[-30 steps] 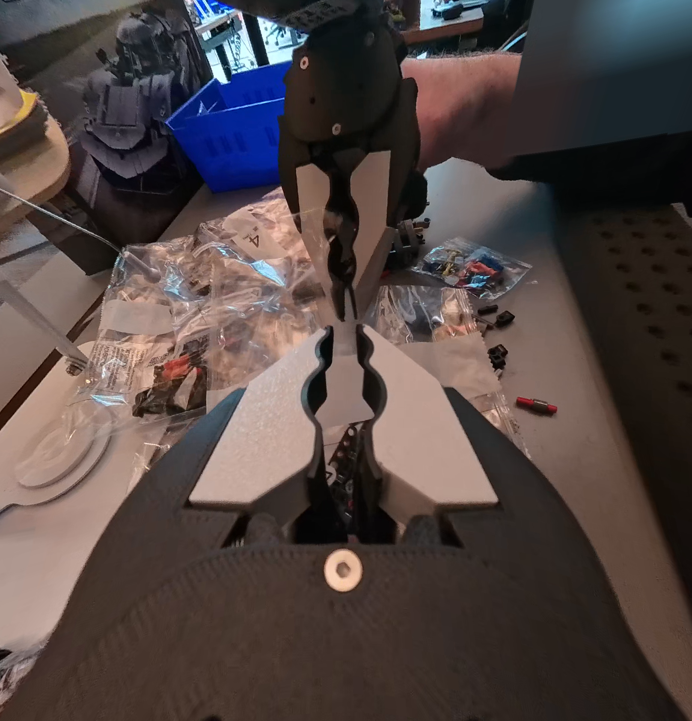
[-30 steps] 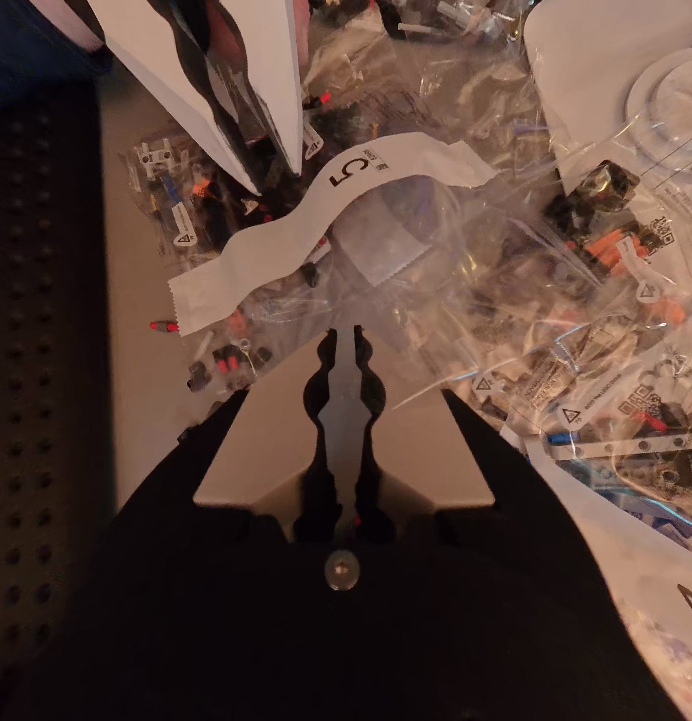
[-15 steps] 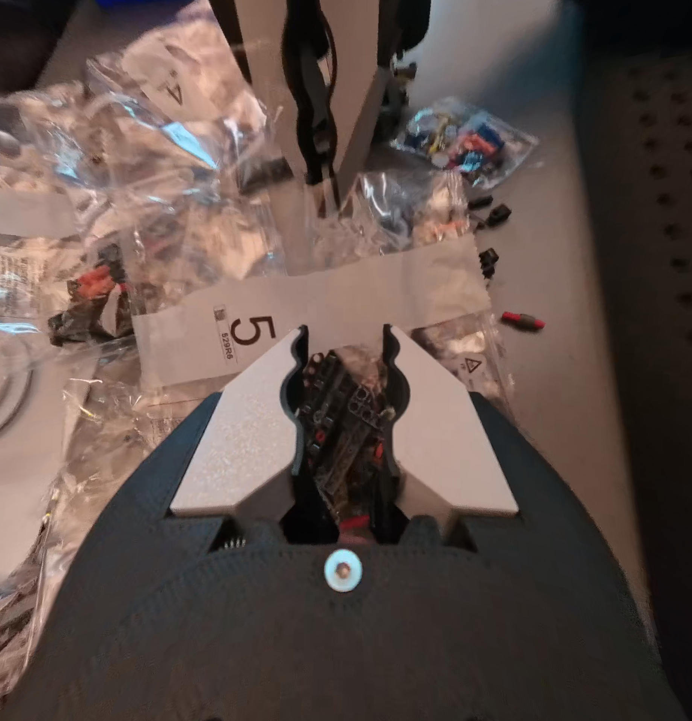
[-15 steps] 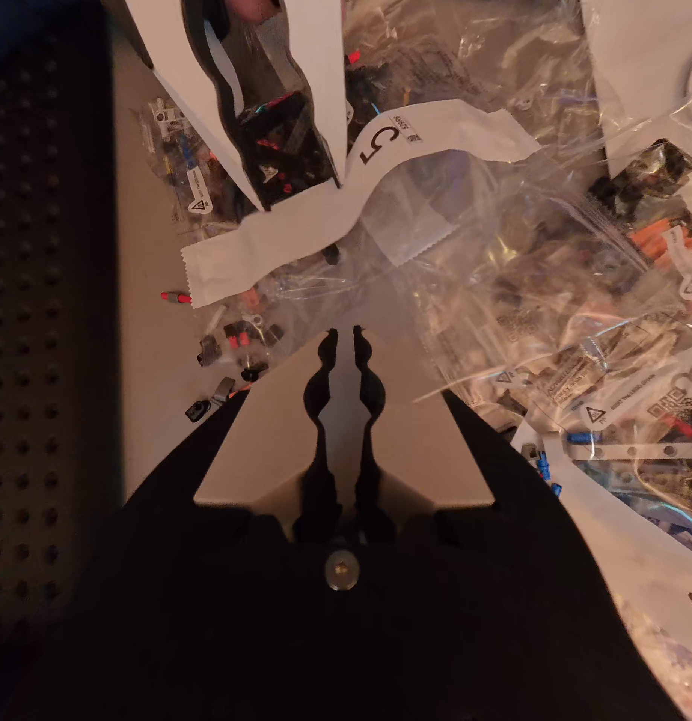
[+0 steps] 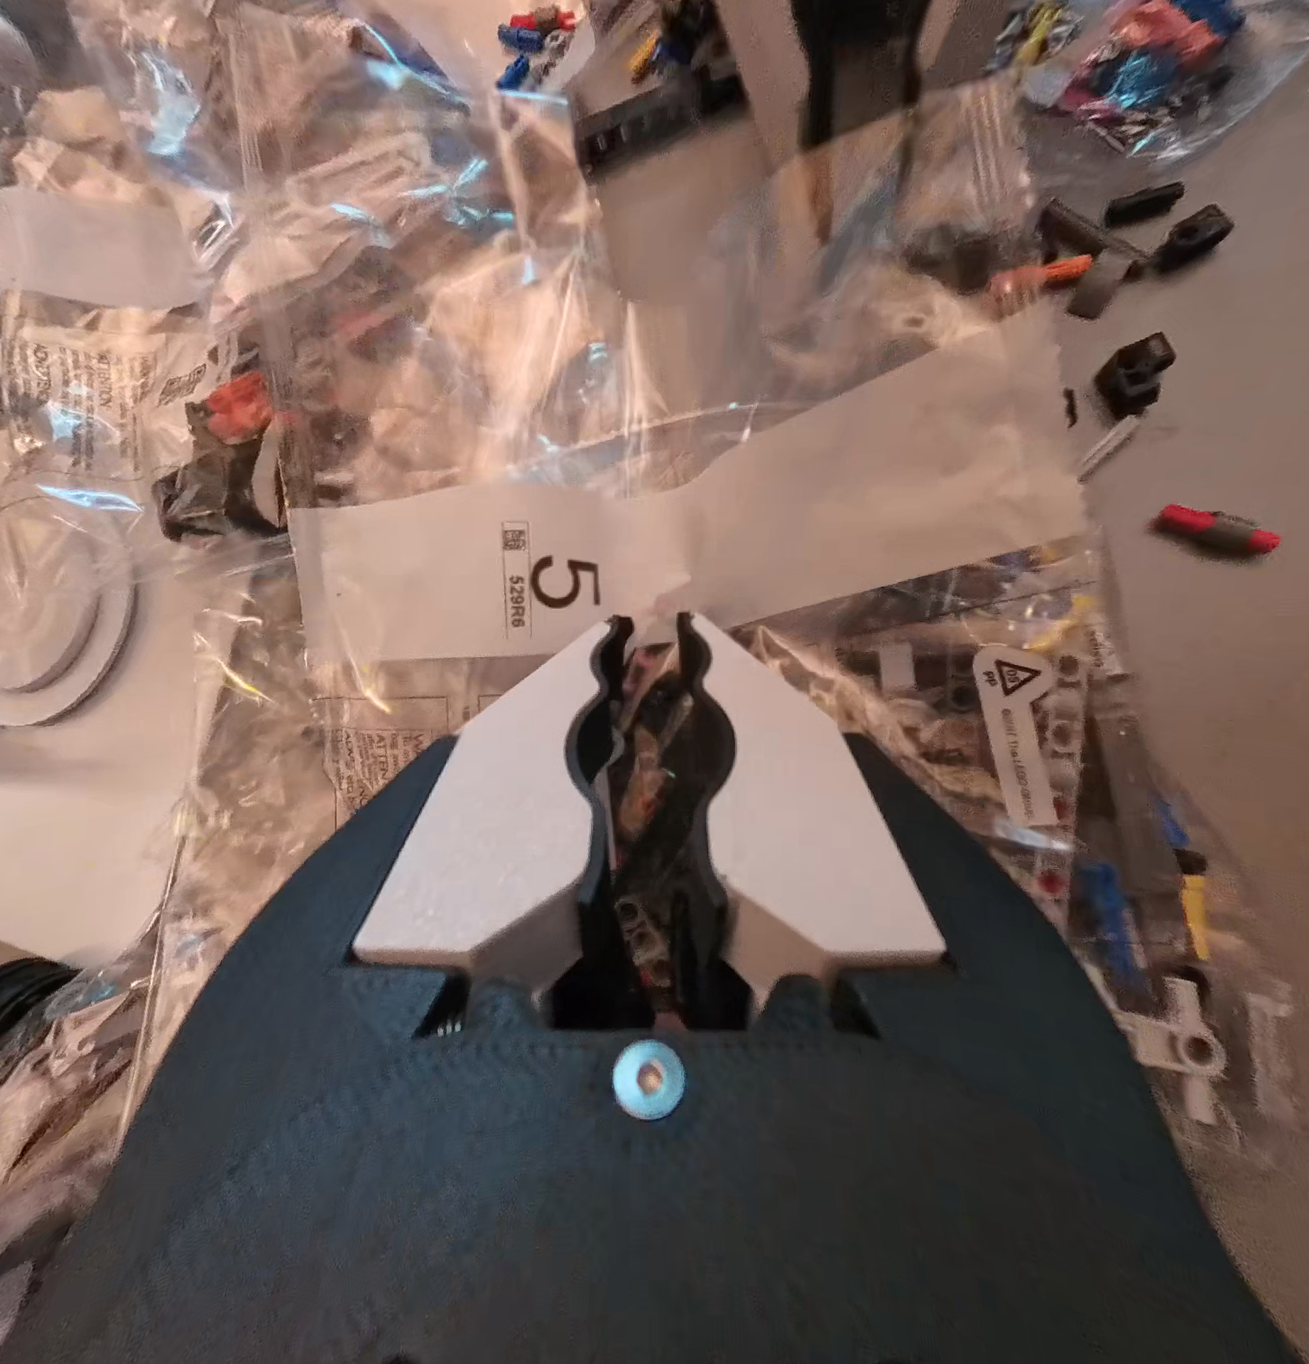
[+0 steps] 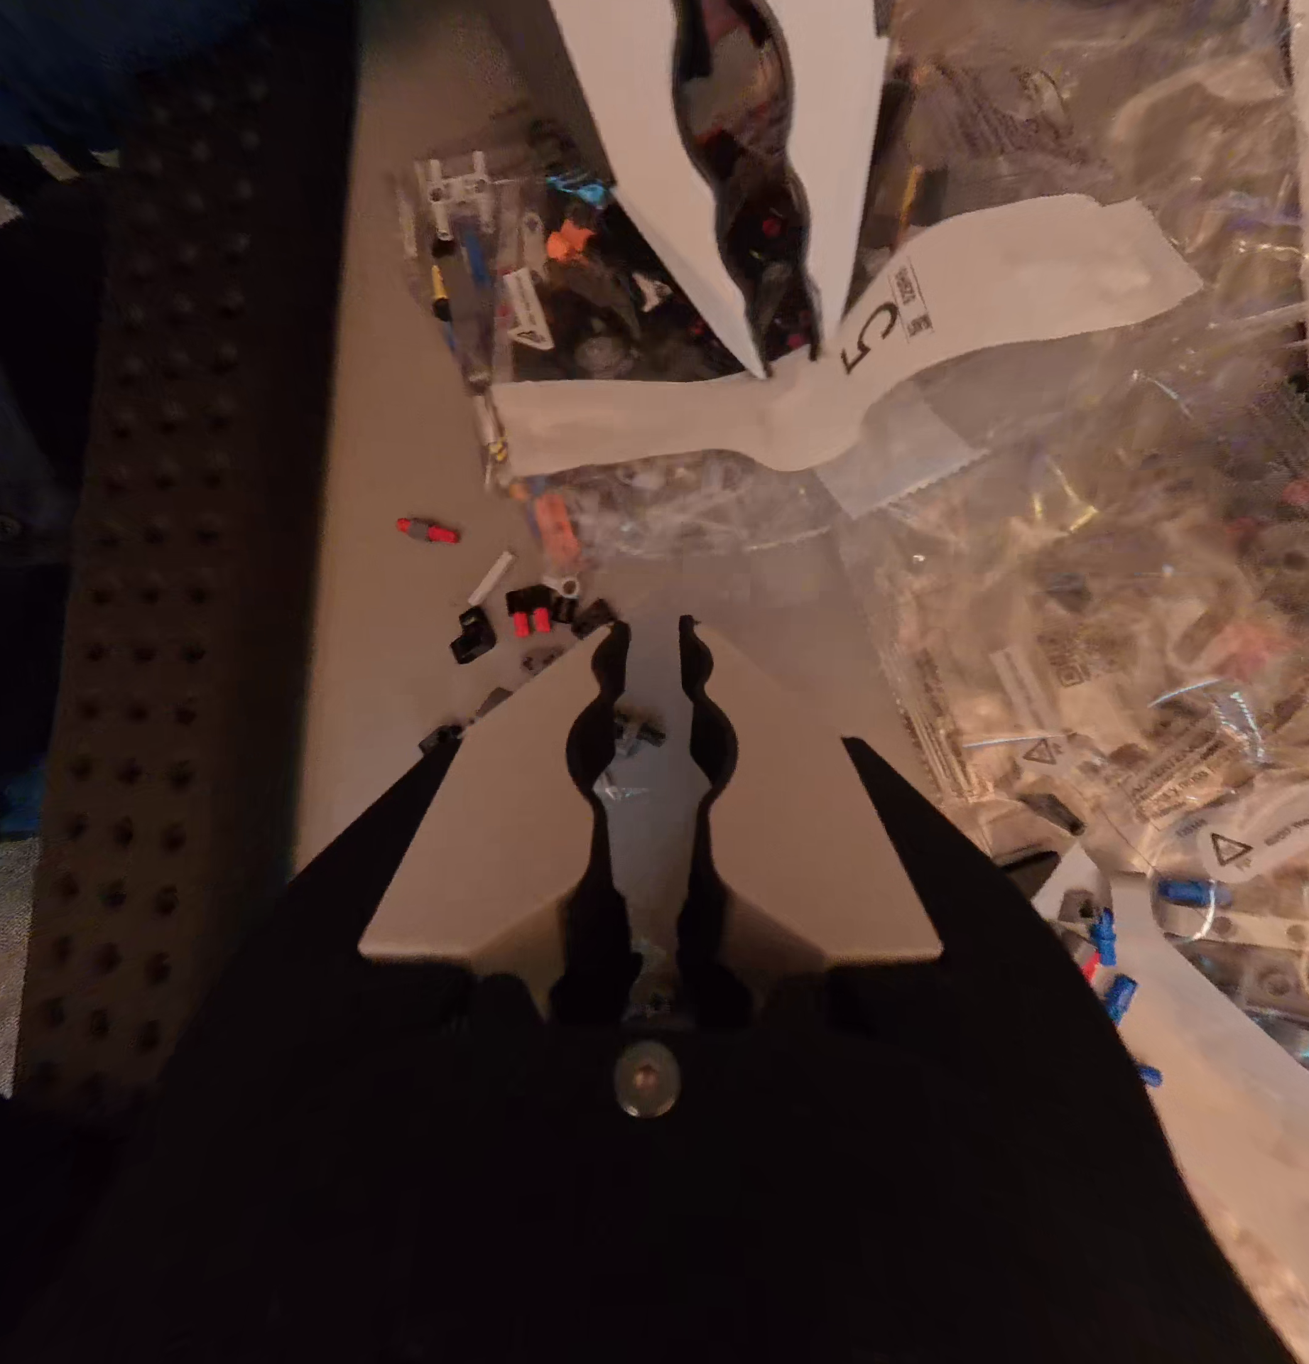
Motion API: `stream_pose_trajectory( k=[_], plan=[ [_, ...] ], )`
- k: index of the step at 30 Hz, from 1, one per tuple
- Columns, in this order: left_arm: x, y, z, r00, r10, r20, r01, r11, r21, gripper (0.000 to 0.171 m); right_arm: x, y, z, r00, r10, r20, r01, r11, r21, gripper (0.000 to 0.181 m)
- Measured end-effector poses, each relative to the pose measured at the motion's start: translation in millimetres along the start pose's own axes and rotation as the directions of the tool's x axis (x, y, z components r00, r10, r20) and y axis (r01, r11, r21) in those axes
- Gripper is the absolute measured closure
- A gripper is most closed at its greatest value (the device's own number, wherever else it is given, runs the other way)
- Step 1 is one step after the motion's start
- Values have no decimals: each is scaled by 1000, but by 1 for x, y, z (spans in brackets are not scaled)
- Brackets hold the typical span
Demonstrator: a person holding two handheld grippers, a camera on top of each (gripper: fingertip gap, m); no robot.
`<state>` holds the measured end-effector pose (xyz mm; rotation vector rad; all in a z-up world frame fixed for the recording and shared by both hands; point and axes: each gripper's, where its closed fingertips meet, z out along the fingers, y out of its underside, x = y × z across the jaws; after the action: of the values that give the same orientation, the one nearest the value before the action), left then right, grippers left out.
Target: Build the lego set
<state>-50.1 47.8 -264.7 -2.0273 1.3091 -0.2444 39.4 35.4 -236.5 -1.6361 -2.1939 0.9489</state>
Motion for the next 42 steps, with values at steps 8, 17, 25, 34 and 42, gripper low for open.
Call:
stream_pose_trajectory(
  k=[8,17,25,34,42],
  plan=[
    [-10,1,5,999,-19,44,19,1000,6,162,-23,7,8,993,-92,71,96,993,-62,156],
    [-24,6,10,991,1,133,6,999,-49,165,-22,16,16,995,-70,75,78,991,-111,167],
    [-29,-2,4,986,-6,167,9,1000,-16,157,5,1,-8,999,4,-44,-3,1000,16,159],
    [32,-21,-17,987,13,-158,1,996,84,149,-1,9,21,1000,-22,8,22,997,-73,159],
    [-1,-10,-15,1000,-14,6,14,999,37,149,-20,-18,47,995,-74,64,76,997,-29,171]
  ],
)
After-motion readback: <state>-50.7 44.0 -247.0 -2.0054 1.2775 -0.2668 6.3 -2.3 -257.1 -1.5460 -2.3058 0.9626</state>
